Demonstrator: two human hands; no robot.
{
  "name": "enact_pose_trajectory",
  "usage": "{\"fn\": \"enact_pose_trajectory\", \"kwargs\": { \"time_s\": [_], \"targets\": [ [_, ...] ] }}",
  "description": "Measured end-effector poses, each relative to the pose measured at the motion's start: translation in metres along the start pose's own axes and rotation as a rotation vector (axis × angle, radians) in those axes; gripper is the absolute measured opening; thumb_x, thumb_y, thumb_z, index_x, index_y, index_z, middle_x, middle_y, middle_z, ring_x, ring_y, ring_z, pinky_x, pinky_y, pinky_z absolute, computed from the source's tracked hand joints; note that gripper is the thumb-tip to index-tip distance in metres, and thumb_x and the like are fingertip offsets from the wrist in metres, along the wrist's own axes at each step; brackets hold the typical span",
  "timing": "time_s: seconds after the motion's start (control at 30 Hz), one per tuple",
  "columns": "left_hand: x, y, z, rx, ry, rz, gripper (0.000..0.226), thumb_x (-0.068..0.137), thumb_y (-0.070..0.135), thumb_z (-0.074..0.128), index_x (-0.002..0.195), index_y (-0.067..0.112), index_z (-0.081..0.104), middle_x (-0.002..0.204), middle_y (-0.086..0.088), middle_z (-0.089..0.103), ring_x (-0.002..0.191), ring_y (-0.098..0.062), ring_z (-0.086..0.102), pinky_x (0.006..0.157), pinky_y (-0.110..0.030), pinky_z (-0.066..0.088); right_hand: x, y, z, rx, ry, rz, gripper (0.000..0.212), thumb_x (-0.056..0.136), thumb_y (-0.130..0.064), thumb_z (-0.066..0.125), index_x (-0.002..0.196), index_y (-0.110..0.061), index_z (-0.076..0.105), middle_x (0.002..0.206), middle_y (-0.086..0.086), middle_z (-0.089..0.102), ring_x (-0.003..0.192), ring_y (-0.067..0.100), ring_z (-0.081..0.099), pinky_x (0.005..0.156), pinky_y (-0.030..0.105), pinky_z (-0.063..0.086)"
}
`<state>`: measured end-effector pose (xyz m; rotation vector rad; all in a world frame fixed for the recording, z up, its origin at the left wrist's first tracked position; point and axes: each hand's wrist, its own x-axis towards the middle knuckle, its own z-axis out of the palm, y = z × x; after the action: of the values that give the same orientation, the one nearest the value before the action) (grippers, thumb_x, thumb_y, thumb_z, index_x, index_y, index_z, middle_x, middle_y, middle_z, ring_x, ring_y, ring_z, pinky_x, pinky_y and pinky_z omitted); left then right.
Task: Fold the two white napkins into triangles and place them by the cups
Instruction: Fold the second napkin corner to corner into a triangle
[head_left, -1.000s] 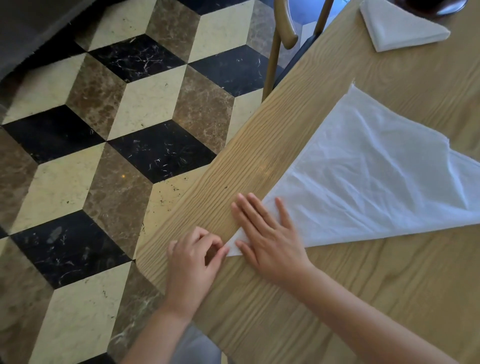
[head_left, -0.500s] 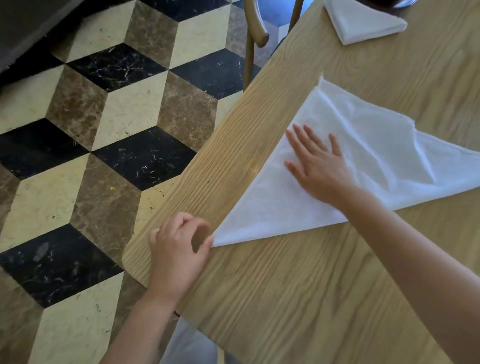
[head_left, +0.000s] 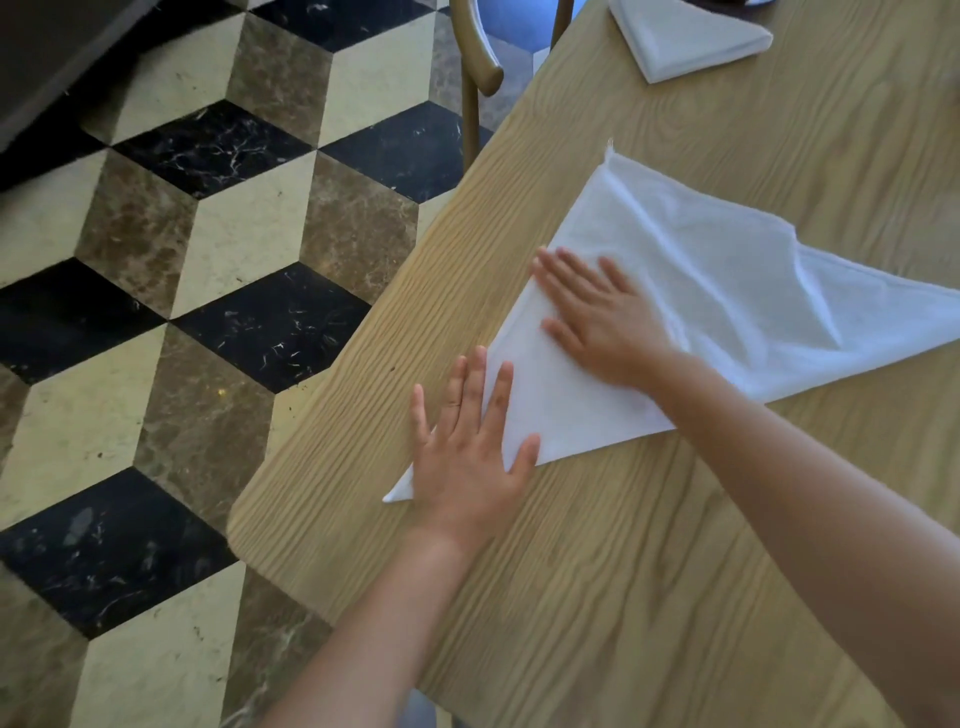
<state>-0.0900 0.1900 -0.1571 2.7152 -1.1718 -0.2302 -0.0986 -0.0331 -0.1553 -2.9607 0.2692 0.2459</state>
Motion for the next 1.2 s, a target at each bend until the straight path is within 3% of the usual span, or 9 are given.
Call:
{"fn": "enact_pose_trajectory", "kwargs": {
  "time_s": [0.2, 0.37, 0.47, 0.6, 0.73, 0.93, 1.07, 1.13, 1.2],
  "targets": [
    [0.001, 0.002, -0.002, 0.035, -0.028, -0.013, 0.071, 0.088, 0.055, 0.029, 0.15, 0.022, 0.017, 0.158, -0.005, 0.009, 0.145, -0.021, 0.012, 0.115, -0.053, 0.003, 0.056, 0.058, -0.036, 0.022, -0.057, 0.381, 0.062, 0.097, -0.049, 0.016, 0.15, -0.017, 0.002, 0.159, -0.003, -0.002, 0.145, 0.01, -0.003, 0.115, 0.046, -0.005],
    [0.001, 0.002, 0.0, 0.035, -0.013, -0.022, 0.071, 0.088, 0.056, 0.031, 0.15, 0.022, 0.017, 0.158, -0.005, 0.01, 0.145, -0.021, 0.012, 0.115, -0.052, 0.003, -0.018, -0.036, -0.031, 0.024, 0.209, -0.004, 0.058, 0.097, -0.041, 0.025, 0.148, -0.014, 0.019, 0.157, 0.003, 0.016, 0.144, 0.017, 0.01, 0.115, 0.047, 0.003],
    [0.002, 0.001, 0.001, 0.028, -0.003, -0.022, 0.07, 0.089, 0.055, 0.031, 0.149, 0.022, 0.019, 0.158, -0.005, 0.012, 0.145, -0.021, 0.013, 0.114, -0.052, 0.005, -0.083, -0.065, 0.003, 0.057, 0.075, -0.096, 0.056, 0.096, -0.038, 0.021, 0.148, -0.016, 0.02, 0.155, 0.0, 0.017, 0.144, 0.018, 0.012, 0.115, 0.048, 0.01],
    [0.002, 0.001, 0.0, 0.053, -0.007, -0.02, 0.071, 0.088, 0.055, 0.032, 0.149, 0.022, 0.02, 0.158, -0.005, 0.013, 0.144, -0.022, 0.018, 0.113, -0.053, 0.008, -0.09, -0.019, 0.011, 0.054, -0.009, 0.009, 0.057, 0.095, -0.041, 0.012, 0.148, -0.02, 0.004, 0.154, -0.007, 0.005, 0.144, 0.014, 0.003, 0.116, 0.039, 0.0],
    [0.001, 0.002, -0.002, 0.055, -0.028, -0.024, 0.072, 0.088, 0.054, 0.028, 0.15, 0.023, 0.013, 0.159, -0.003, 0.007, 0.145, -0.02, 0.011, 0.114, -0.052, 0.005, -0.097, 0.066, 0.007, 0.048, 0.013, 0.231, 0.06, 0.09, -0.051, 0.002, 0.146, -0.03, -0.008, 0.153, -0.014, -0.006, 0.141, 0.003, -0.007, 0.115, 0.033, -0.007],
    [0.002, 0.001, -0.002, 0.057, -0.032, -0.017, 0.071, 0.088, 0.055, 0.026, 0.15, 0.023, 0.012, 0.159, -0.004, 0.007, 0.145, -0.021, 0.01, 0.113, -0.052, 0.004, -0.113, 0.159, -0.02, 0.064, 0.034, 0.87, 0.063, 0.096, -0.045, 0.014, 0.15, -0.015, 0.001, 0.159, -0.003, -0.003, 0.144, 0.01, -0.005, 0.116, 0.05, -0.003],
    [0.003, 0.001, 0.001, 0.036, -0.007, -0.015, 0.071, 0.088, 0.056, 0.027, 0.15, 0.023, 0.015, 0.158, -0.005, 0.01, 0.145, -0.021, 0.01, 0.113, -0.052, 0.005, -0.099, 0.063, -0.018, 0.005, 0.165, 0.451, 0.063, 0.094, -0.05, 0.01, 0.149, -0.022, -0.001, 0.157, -0.006, -0.004, 0.144, 0.01, -0.007, 0.115, 0.044, -0.011],
    [0.003, 0.0, 0.002, 0.04, -0.006, -0.013, 0.071, 0.088, 0.056, 0.029, 0.15, 0.022, 0.019, 0.158, -0.005, 0.013, 0.145, -0.021, 0.013, 0.113, -0.054, 0.008, -0.095, 0.009, -0.002, -0.006, 0.088, 0.127, 0.062, 0.093, -0.053, 0.011, 0.148, -0.027, 0.003, 0.156, -0.007, -0.001, 0.144, 0.012, -0.001, 0.115, 0.044, -0.007],
    [0.003, -0.001, 0.002, 0.052, -0.012, -0.007, 0.072, 0.087, 0.056, 0.029, 0.149, 0.021, 0.022, 0.157, -0.006, 0.016, 0.144, -0.023, 0.017, 0.112, -0.055, 0.012, -0.097, -0.009, 0.012, -0.037, 0.001, 0.03, 0.063, 0.09, -0.057, 0.01, 0.147, -0.033, 0.001, 0.154, -0.009, -0.005, 0.144, 0.013, -0.003, 0.115, 0.043, -0.005]
  ]
}}
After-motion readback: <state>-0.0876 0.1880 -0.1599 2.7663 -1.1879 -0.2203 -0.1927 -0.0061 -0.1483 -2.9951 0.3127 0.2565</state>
